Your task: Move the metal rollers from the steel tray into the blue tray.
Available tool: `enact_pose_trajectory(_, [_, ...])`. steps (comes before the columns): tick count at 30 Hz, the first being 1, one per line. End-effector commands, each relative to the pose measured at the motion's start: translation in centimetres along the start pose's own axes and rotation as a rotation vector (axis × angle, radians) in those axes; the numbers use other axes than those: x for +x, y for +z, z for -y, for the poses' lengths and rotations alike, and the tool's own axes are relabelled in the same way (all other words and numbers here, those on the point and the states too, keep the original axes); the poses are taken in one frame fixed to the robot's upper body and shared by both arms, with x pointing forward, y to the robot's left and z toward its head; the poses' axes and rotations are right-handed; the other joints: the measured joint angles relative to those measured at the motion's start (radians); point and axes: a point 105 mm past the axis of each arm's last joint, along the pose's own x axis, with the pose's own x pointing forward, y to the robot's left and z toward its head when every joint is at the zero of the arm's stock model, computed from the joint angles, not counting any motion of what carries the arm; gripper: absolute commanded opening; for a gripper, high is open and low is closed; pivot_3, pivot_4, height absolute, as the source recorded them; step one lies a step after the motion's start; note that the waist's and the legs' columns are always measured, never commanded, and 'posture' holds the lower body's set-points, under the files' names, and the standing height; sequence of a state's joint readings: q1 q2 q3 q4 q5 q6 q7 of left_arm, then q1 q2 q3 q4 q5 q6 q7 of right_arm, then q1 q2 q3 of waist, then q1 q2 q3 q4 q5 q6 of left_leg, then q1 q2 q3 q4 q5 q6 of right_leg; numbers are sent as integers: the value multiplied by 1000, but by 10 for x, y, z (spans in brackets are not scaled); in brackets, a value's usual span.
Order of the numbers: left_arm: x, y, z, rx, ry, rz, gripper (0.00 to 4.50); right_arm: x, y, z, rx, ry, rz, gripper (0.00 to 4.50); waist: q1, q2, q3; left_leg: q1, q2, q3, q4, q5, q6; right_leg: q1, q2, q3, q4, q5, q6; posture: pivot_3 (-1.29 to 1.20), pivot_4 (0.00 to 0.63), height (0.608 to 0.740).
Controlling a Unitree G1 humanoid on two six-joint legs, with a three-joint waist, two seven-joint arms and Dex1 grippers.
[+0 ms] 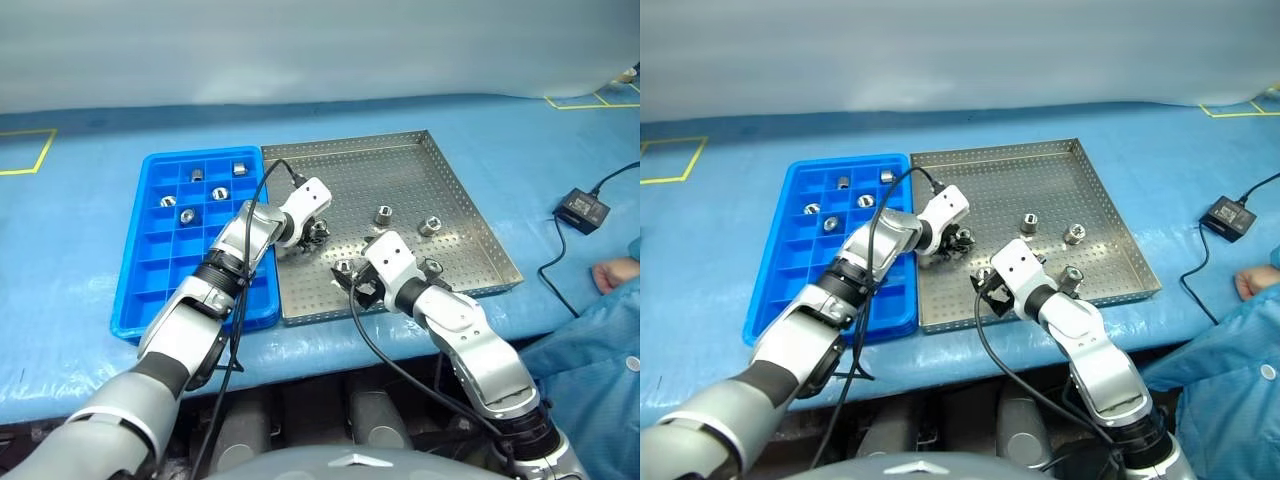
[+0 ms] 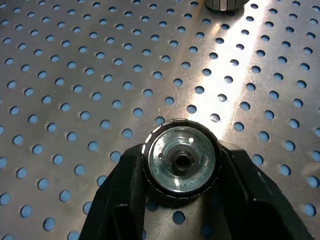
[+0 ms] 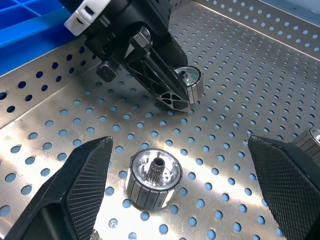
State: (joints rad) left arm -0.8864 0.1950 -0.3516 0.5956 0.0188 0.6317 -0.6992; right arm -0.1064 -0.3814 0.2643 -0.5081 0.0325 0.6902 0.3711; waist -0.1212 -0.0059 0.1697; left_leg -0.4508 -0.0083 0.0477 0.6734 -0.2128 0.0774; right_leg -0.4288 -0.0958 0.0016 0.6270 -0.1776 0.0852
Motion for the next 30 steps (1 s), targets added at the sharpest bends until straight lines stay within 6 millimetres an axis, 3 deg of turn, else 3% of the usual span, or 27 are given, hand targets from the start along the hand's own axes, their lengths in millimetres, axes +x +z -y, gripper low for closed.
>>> enact_pose_trajectory(1, [-15,24,-7,-9,19,110,1696,1,8,11,-4,-30,27,4500,-1,0,0,0,0,0,0,0,0,0,0,0,0,0,0,-222,150,740])
enact_pose_trajectory(7, [-25,36,-11,-29,42,183,1696,6,13,12,-10,-20,40,4500,7,0,0,0,0,0,0,0,0,0,0,0,0,0,0,-210,150,740])
enact_pose_trajectory(12, [-71,54,-6,-99,-2,362,1696,7,19,5,44,66,81,4500,2,0,0,0,0,1,0,0,0,-1,0,2,0,1,1,-197,150,740])
enact_pose_trajectory(15, [-105,42,6,-102,-10,402,1696,4,27,-2,61,163,118,4500,0,1,-1,1,0,1,-1,0,0,0,0,3,1,1,1,-155,150,740])
enact_pose_trajectory(18, [-136,27,5,-131,91,429,1696,-1,42,-10,73,266,177,4500,8,1,-1,4,0,1,-2,0,-1,1,0,4,1,1,1,-113,150,740])
enact_pose_trajectory(24, [-205,-13,-38,-402,656,531,1696,3,47,1,36,262,171,4500,58,1,0,7,0,-1,0,0,-5,1,0,1,2,1,0,2,150,740])
enact_pose_trajectory(26, [-214,-30,-47,-480,808,502,1696,6,49,4,32,254,167,4500,77,0,0,8,0,-1,0,0,-7,2,0,1,1,2,0,28,150,740])
enact_pose_trajectory(30, [-208,-48,-54,-532,900,423,1696,10,54,-3,-7,272,172,4500,116,0,0,8,-1,-1,1,1,-7,2,1,0,2,2,0,49,150,740])
